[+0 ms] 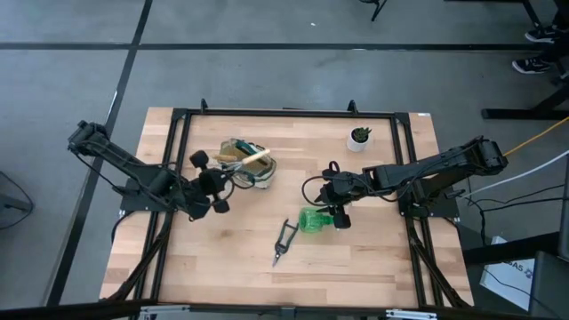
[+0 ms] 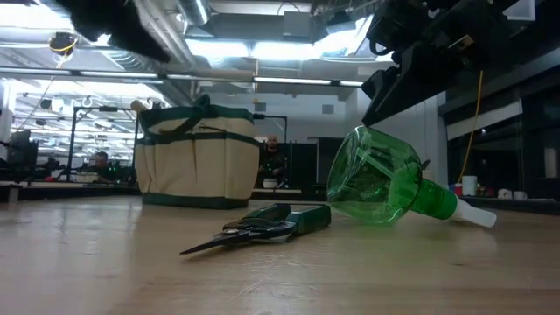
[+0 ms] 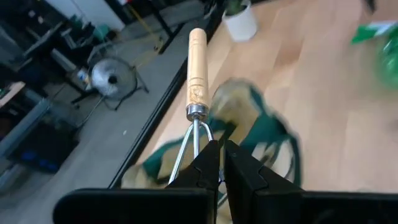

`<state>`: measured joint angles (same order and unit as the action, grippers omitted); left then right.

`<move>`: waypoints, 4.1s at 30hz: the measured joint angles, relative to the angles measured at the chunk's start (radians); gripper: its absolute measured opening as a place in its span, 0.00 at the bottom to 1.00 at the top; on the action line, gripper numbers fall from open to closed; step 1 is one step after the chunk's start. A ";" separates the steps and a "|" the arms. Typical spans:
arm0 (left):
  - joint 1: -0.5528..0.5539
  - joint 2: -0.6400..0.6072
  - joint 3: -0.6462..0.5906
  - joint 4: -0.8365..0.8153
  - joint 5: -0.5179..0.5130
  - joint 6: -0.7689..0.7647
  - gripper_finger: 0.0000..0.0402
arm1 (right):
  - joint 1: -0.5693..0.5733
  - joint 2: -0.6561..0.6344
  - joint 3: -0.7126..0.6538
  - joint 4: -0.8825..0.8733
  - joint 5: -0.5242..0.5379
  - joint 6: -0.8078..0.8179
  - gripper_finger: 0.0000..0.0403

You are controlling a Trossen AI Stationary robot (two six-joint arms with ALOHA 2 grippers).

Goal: Pick & Place Garden tools in Gardening bag
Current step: Put the hand rake into the gardening bag, then put the shear scissors into the gardening bag

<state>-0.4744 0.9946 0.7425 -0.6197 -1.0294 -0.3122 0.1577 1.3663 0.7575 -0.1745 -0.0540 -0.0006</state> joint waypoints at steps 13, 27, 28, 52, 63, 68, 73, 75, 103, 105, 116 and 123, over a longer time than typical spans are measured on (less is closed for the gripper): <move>0.000 -0.078 0.000 -0.258 0.096 0.065 0.02 | 0.000 0.000 0.000 0.000 0.000 0.000 0.39; 0.100 -0.083 0.000 -0.258 0.162 0.527 0.02 | 0.000 0.000 0.000 0.000 0.000 0.000 0.39; 0.113 -0.083 0.000 -0.258 0.165 0.536 0.02 | 0.000 0.000 0.000 0.000 0.000 0.000 0.39; 0.178 -0.083 0.000 -0.197 0.209 0.588 0.09 | 0.000 0.000 0.000 0.000 0.000 0.000 0.39; 0.178 -0.083 0.000 -0.102 0.148 0.563 0.15 | 0.000 0.000 0.000 0.000 0.000 0.000 0.39; 0.178 -0.082 0.000 -0.058 0.150 0.494 0.17 | 0.000 0.000 0.000 0.000 0.000 0.000 0.39; 0.178 -0.082 0.000 -0.014 0.251 0.388 0.18 | 0.000 0.000 0.000 0.000 0.000 0.000 0.39; 0.178 -0.082 0.000 0.001 0.332 0.359 0.17 | 0.000 0.000 0.000 0.000 0.000 0.000 0.39; -0.154 0.352 0.000 0.464 0.533 0.203 0.13 | 0.000 0.000 0.000 0.000 0.000 0.000 0.39; -0.175 0.394 0.000 0.560 0.533 0.230 0.13 | 0.000 0.000 0.000 0.000 0.000 0.000 0.39; -0.201 0.644 0.006 1.117 0.573 0.180 0.14 | 0.000 0.000 0.000 0.000 0.000 0.000 0.39; -0.156 0.746 0.050 1.144 0.530 0.187 0.22 | 0.000 0.000 0.000 0.000 0.000 0.000 0.39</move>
<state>-0.6304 1.7409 0.7926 0.5240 -0.4999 -0.1248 0.1576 1.3663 0.7574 -0.1745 -0.0540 -0.0006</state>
